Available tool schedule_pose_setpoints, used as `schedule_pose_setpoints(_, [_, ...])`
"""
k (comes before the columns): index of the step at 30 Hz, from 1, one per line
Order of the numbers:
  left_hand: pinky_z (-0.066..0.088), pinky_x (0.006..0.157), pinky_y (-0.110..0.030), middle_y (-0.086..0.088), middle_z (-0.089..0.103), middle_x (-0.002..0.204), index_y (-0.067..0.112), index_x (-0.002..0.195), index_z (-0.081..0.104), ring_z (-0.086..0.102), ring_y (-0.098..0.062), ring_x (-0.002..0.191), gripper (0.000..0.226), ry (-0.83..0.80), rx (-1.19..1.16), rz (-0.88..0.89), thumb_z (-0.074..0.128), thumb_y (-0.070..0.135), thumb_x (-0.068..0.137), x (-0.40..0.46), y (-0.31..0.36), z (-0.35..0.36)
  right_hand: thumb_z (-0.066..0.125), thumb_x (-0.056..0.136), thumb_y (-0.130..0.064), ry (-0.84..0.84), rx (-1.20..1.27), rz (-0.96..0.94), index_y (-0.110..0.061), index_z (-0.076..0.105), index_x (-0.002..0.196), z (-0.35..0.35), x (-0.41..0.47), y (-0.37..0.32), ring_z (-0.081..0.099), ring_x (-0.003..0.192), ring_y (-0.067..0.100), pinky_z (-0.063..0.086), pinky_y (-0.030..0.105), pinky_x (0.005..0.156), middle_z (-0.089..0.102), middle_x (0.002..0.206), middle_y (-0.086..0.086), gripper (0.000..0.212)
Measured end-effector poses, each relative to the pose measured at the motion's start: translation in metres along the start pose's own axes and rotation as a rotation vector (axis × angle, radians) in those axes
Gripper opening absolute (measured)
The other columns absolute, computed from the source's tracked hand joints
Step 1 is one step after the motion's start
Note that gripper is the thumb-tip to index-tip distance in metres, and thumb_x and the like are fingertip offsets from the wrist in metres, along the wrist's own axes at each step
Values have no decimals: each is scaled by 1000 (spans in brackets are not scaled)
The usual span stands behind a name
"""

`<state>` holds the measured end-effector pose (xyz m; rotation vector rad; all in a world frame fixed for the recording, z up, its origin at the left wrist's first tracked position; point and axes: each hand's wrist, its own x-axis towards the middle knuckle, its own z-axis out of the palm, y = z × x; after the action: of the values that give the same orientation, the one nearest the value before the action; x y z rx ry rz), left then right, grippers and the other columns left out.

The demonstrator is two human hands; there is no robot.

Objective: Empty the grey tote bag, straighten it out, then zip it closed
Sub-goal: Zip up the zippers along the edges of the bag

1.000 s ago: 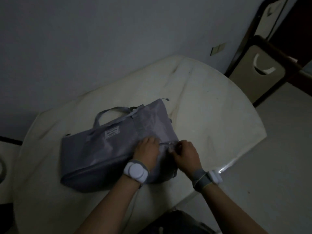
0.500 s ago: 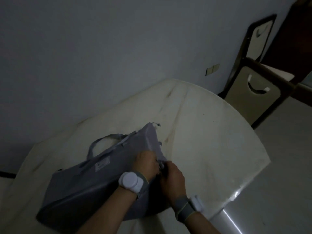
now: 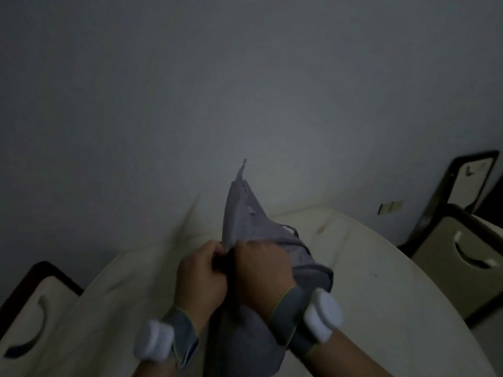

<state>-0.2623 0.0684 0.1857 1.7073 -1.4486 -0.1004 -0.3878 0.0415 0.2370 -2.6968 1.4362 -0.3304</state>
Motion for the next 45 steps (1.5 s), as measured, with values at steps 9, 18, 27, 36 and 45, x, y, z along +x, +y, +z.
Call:
schedule_pose_setpoints(9, [44, 54, -29, 3, 53, 54, 16, 66, 50, 54, -17, 55, 20, -16, -75, -192, 69, 15, 68, -71, -74, -5, 66, 82, -26, -143, -169, 241, -16, 72, 85, 71, -43, 40, 70, 85, 25, 54, 33, 73, 72, 93, 5, 12])
schedule_pose_setpoints(18, [48, 55, -34, 0, 57, 56, 15, 68, 52, 58, -22, 57, 21, -83, -59, -177, 68, 28, 69, -70, -66, -10, 57, 87, -41, -320, 107, -59, -24, 68, 110, 49, -29, 15, 66, 90, 28, 54, 36, 78, 69, 100, 7, 30])
schedule_pose_setpoints(27, [46, 57, -31, -1, 56, 56, 13, 66, 53, 57, -26, 60, 21, -44, -10, -216, 72, 6, 70, -70, -80, -23, 52, 92, -31, -560, -241, 155, -16, 63, 106, 42, -19, 52, 64, 101, 25, 47, 33, 79, 64, 109, 7, 23])
schedule_pose_setpoints(36, [43, 53, -14, 22, 64, 59, 23, 61, 67, 62, -4, 62, 28, -29, -107, -205, 75, -4, 63, -71, -72, -29, 58, 90, -42, -305, 202, -241, -21, 70, 104, 57, -21, -40, 65, 87, 31, 48, 32, 73, 70, 96, 11, 28])
schedule_pose_setpoints(45, [51, 60, -29, 4, 66, 60, 22, 74, 64, 64, -16, 60, 12, -53, -201, -256, 73, 23, 65, -83, -73, -26, 79, 74, -34, -336, -189, -34, -11, 65, 75, 48, -8, -6, 69, 81, 18, 43, 21, 66, 70, 88, 7, 27])
